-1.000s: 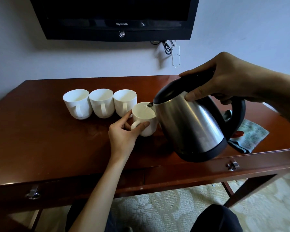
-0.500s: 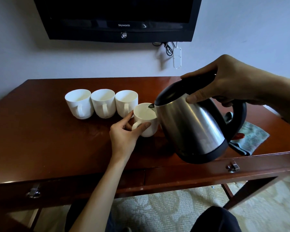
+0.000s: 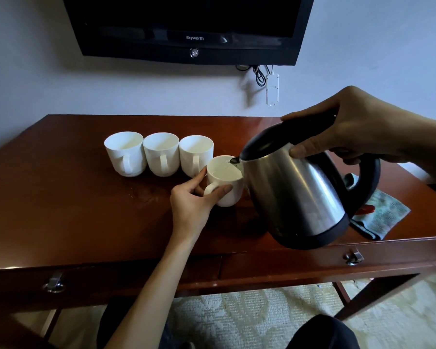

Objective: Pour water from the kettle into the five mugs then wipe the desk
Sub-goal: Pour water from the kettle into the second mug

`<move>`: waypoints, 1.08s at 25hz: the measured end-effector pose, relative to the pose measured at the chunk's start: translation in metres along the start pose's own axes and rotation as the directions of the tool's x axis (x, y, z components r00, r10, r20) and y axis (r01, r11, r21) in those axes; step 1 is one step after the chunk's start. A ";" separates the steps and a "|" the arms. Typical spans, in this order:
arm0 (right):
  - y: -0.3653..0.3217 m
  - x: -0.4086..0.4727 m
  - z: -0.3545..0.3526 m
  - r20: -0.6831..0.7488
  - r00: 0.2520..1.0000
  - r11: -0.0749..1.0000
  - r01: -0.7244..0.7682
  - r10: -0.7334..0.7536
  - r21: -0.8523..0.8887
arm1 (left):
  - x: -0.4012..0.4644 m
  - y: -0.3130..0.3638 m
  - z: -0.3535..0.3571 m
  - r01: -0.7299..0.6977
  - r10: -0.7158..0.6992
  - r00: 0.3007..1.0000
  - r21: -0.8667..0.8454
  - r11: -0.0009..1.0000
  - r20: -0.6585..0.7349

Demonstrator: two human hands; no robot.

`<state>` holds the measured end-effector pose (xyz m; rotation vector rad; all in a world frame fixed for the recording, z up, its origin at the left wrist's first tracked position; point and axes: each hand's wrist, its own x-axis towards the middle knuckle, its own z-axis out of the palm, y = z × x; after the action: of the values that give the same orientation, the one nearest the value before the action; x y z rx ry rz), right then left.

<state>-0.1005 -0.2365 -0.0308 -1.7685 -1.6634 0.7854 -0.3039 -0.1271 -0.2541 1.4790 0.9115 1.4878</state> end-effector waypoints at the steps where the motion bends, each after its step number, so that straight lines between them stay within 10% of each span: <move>1: 0.000 0.000 0.000 0.000 1.000 1.000 -0.001 0.001 0.001 | 0.000 0.001 0.000 0.001 -0.001 1.000 -0.008 1.000 0.000; 27: -0.004 0.004 0.000 0.002 1.000 1.000 -0.023 0.023 -0.007 | 0.000 0.005 0.000 0.011 -0.011 1.000 -0.045 0.999 0.015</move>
<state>-0.1031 -0.2323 -0.0283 -1.7958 -1.6517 0.7928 -0.3039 -0.1294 -0.2492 1.4483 0.8708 1.4784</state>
